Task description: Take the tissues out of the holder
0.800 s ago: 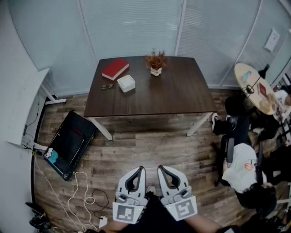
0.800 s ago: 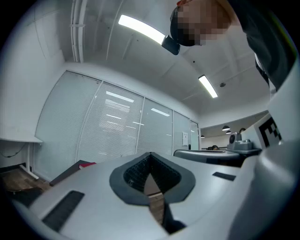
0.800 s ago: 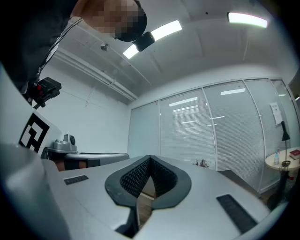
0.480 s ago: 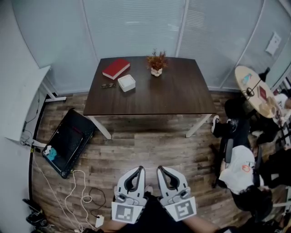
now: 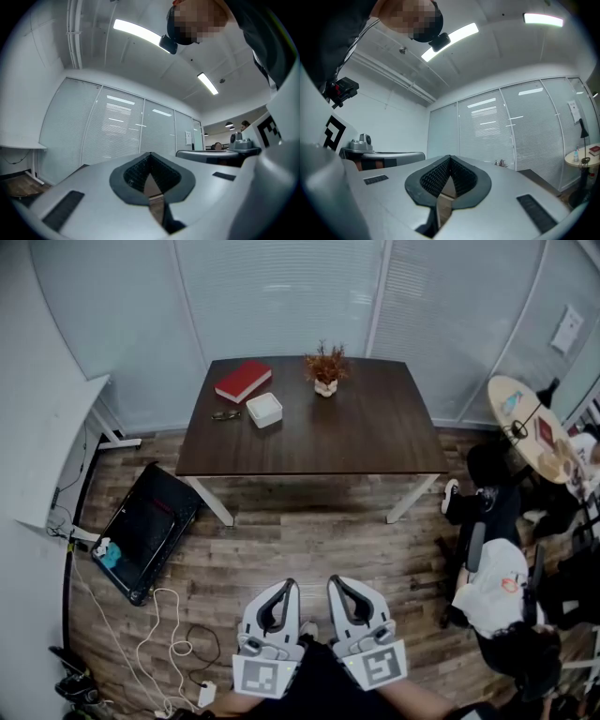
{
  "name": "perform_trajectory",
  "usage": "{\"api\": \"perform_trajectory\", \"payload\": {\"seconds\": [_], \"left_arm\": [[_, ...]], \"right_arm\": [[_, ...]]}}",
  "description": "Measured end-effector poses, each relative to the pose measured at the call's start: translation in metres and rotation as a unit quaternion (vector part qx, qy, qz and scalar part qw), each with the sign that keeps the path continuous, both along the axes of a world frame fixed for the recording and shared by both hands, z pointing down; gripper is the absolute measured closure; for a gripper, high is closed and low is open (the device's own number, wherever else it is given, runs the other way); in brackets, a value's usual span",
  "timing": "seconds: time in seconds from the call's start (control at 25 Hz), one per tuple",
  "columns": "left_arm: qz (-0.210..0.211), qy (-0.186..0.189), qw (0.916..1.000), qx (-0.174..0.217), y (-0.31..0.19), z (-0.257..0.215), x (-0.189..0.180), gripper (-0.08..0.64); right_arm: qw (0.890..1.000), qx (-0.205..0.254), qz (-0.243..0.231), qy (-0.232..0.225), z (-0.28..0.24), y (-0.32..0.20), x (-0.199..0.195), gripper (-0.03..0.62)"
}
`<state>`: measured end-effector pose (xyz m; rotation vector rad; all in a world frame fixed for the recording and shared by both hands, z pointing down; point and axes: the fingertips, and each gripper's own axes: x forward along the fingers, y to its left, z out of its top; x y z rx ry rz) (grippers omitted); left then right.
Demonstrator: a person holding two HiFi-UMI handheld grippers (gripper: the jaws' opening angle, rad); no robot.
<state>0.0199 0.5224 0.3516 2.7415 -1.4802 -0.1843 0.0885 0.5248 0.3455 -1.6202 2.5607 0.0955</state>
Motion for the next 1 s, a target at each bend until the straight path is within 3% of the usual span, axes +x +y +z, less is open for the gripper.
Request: {"api": "perform_trajectory", "payload": {"seconds": [1.0], "left_arm": [[-0.018, -0.026, 0.9994, 0.010, 0.001, 0.002, 0.006, 0.561]], "right_arm": [[1.000, -0.007, -0.017, 0.004, 0.011, -0.007, 0.001, 0.586]]}}
